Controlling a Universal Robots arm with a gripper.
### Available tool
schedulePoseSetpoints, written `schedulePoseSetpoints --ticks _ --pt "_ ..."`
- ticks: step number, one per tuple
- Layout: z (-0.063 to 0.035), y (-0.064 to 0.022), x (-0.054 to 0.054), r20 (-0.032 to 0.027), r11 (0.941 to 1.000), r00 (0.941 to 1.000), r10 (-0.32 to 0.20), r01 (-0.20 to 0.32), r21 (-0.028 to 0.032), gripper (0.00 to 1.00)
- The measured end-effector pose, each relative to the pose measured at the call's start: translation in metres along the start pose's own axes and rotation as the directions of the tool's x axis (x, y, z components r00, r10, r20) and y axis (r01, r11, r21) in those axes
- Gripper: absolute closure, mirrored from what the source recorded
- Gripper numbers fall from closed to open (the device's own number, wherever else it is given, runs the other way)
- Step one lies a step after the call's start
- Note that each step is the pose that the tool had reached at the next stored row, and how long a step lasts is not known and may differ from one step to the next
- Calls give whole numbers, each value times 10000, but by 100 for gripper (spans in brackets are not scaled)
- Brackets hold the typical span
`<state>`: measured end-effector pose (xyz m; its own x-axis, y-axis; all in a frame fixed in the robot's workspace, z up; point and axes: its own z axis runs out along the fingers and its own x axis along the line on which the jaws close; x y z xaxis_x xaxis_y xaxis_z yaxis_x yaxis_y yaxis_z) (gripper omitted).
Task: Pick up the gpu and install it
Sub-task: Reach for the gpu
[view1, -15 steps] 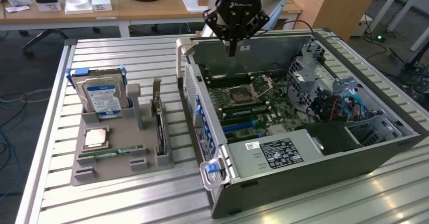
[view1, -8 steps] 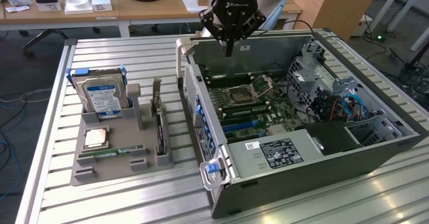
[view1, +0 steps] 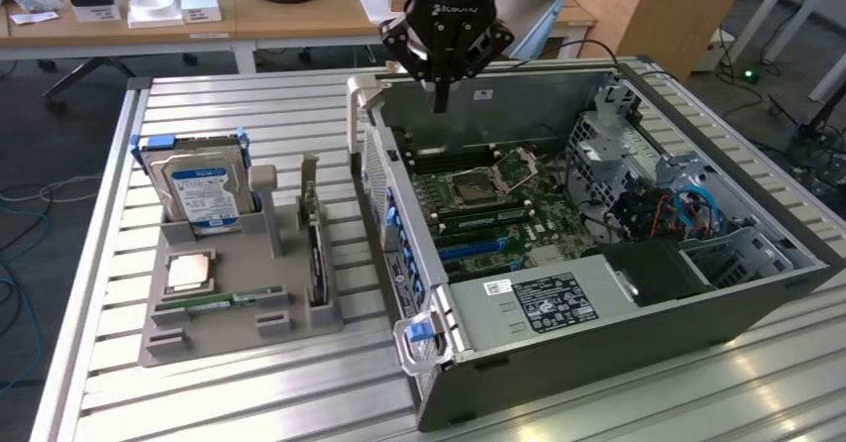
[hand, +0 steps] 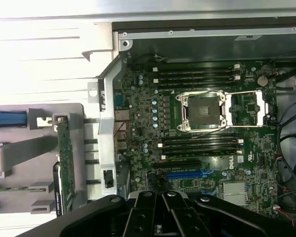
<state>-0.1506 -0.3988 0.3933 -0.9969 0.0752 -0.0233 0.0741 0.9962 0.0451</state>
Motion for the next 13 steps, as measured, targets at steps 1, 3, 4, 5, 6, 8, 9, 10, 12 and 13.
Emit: schedulePoseSetpoints --ticks 1,3,4,5,6,8,9,10,12,13 --pt "-1 -1 18 0 10000 10000 0 0 0 89" --pt "-1 -4 59 0 10000 10000 -1 1 0 89" --pt "-2 -5 82 0 10000 10000 1 -1 0 89" --pt "-3 -6 107 -1 10000 10000 1 -1 0 89" --pt "-3 -8 133 0 10000 10000 2 -2 0 89" --pt "-5 -11 180 0 10000 10000 1 -1 0 89" --pt "-6 -12 202 -1 10000 10000 0 0 0 89" --pt "-6 -14 228 0 10000 10000 0 0 -1 89" --pt "-7 -17 272 0 10000 10000 2 -2 -1 89" --pt "-7 -18 292 0 10000 10000 1 -1 -1 89"
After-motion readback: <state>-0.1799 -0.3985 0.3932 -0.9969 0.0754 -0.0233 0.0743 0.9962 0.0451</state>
